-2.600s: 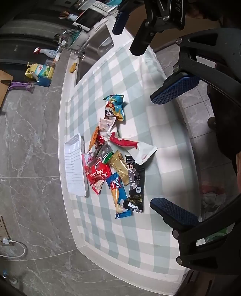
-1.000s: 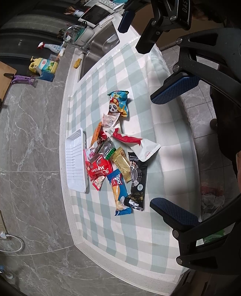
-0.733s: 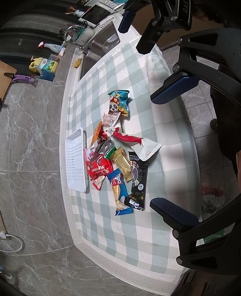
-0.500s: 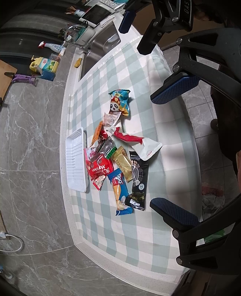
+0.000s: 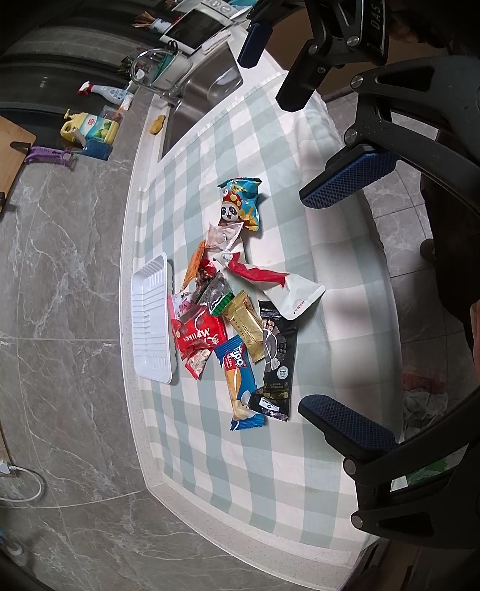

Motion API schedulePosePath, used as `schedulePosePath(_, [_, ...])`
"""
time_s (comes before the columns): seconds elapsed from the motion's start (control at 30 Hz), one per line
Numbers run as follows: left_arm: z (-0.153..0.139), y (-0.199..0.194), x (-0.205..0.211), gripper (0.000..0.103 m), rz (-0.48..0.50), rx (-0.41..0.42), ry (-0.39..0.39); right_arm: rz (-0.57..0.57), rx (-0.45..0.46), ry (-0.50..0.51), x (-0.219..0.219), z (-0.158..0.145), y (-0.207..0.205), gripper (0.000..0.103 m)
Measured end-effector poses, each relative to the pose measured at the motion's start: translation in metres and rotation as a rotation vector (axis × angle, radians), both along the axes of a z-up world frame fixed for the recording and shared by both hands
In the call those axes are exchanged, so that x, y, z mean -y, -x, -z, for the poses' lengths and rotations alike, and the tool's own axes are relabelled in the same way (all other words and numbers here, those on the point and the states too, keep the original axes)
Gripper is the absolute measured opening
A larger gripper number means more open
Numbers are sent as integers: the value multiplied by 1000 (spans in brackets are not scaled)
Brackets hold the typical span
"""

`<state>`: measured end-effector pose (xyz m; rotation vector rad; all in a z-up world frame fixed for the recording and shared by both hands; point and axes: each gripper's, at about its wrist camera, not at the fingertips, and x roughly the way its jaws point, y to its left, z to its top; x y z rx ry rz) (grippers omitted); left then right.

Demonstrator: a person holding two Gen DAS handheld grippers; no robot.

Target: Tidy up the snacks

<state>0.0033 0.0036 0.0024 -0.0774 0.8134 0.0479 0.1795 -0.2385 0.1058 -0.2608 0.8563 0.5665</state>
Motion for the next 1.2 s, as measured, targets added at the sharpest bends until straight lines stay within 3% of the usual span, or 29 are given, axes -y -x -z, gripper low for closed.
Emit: schedulePosePath(1.2, [0, -3, -4, 103, -4, 0, 3, -1, -3, 4, 0, 1, -1, 103])
